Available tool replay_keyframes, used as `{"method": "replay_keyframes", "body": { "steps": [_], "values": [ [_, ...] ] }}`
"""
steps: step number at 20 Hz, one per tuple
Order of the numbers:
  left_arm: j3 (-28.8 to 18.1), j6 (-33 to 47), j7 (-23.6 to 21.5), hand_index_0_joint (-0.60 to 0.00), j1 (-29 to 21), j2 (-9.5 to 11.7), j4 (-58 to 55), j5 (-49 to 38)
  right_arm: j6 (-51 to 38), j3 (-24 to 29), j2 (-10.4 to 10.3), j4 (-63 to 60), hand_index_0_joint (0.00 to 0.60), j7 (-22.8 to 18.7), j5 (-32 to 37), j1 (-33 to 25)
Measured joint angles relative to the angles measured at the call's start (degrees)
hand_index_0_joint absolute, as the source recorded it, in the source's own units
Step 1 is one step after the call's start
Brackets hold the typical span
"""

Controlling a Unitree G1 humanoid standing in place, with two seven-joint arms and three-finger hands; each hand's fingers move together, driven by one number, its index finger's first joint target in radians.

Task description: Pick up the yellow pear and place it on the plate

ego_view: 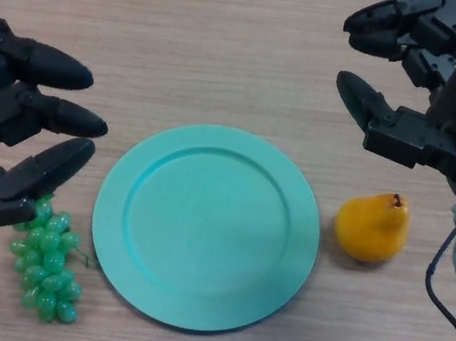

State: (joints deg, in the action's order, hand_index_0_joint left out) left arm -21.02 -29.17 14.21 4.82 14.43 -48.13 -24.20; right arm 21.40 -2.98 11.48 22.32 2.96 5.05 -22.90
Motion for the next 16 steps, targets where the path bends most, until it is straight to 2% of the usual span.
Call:
{"method": "replay_keyframes", "body": {
  "steps": [3, 5, 8, 11, 14, 16],
  "values": [
    [0.0, 0.0, -0.4, -0.6, 0.0, -0.6, 0.0, -1.3, -0.9, 0.0, -0.1, -1.4, 0.6, 0.0, 0.0, -0.2],
    [-0.1, -0.1, -2.2, -0.6, -0.1, -0.6, -1.3, -4.1, -0.9, 0.0, -0.1, -1.4, 0.6, 0.0, 0.0, -0.4],
    [-1.2, -0.1, -2.4, -0.6, -0.8, 0.0, -1.5, -3.8, -0.9, 0.0, 0.0, -1.4, 0.6, 0.0, 0.0, -0.6],
    [-1.2, -0.1, -5.2, -0.6, -1.1, -0.2, -1.5, -3.8, -0.9, 0.1, 0.0, -1.1, 0.6, 0.0, 0.0, -1.0],
    [-1.2, -0.1, -5.3, -0.6, -2.2, 1.2, -1.4, -4.2, -0.9, 0.1, 0.2, -1.1, 0.6, -0.1, 0.0, -1.4],
    [-1.2, -0.4, -5.3, -0.6, -2.3, 1.2, -1.4, -4.3, -0.9, 0.1, 0.5, -1.3, 0.6, -0.1, 0.0, -1.7]
  ]
}}
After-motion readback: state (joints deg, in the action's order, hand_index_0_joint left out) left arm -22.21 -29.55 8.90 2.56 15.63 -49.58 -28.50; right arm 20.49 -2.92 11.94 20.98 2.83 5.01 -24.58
